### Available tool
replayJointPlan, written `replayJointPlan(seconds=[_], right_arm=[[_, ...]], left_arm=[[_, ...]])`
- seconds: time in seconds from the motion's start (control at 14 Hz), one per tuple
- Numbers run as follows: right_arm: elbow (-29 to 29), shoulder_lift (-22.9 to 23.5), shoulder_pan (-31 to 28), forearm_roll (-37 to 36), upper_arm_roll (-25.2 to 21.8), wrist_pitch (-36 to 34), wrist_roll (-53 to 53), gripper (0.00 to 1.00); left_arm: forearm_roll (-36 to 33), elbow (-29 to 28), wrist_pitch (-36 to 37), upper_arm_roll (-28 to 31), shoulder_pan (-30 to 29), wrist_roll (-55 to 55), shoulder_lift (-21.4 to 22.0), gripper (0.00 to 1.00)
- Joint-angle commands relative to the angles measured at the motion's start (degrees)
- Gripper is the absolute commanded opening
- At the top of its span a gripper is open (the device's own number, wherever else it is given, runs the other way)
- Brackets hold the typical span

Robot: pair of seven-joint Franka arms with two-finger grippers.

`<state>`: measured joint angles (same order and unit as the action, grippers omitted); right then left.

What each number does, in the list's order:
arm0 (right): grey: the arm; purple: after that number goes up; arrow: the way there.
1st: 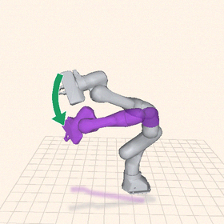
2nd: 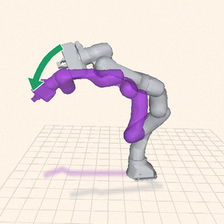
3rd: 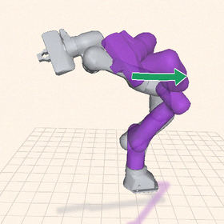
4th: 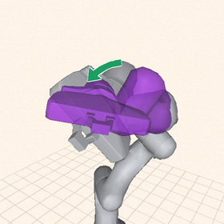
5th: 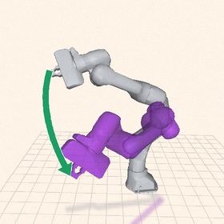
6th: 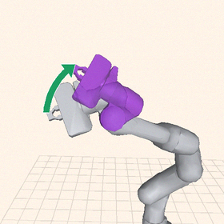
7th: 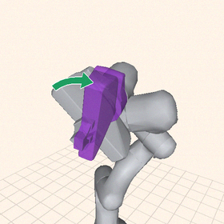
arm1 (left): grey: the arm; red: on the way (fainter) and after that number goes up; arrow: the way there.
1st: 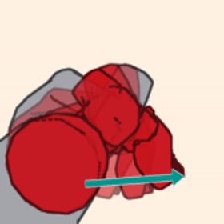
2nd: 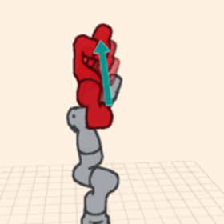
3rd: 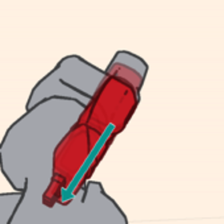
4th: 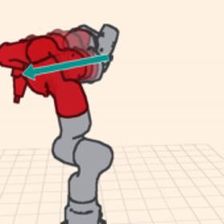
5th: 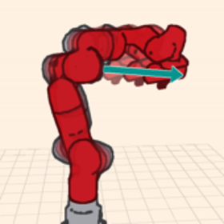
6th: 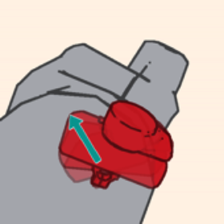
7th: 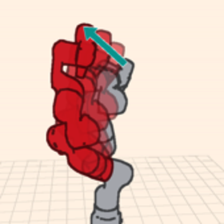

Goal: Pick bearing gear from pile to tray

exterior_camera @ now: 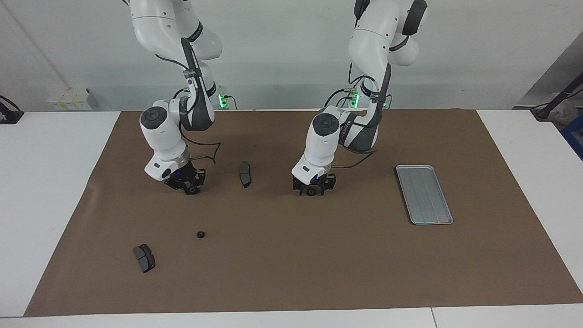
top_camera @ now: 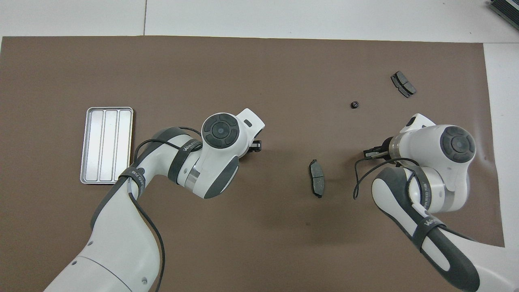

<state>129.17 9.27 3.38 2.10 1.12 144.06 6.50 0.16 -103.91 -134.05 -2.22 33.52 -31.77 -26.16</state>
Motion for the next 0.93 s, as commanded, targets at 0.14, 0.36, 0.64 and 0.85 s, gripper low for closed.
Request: replayJointPlan(seconds=[0.14,0.36,0.64,0.85], right_arm=[[-4.1,0.1,3.1,1.6,0.4,-2.6,-7.5,0.00],[-5.9,0.5,5.0,1.6,0.5,-4.6,-10.2,0.00],[-10.1,0.8,7.3,1.6,0.5,-9.4,-15.6,0.00],[-10.3,1.1,8.6,1.6,0.5,-8.6,-18.5,0.00]], left_arm=[[0.6,-2.3,1.0,0.7,1.5,0.1,1.0,0.58],[0.7,-2.3,1.7,0.7,1.5,0.1,1.1,0.49],[0.7,-2.1,1.7,0.7,1.5,0.1,1.0,0.34],[0.7,-0.8,2.6,0.8,0.5,0.2,0.9,0.23]])
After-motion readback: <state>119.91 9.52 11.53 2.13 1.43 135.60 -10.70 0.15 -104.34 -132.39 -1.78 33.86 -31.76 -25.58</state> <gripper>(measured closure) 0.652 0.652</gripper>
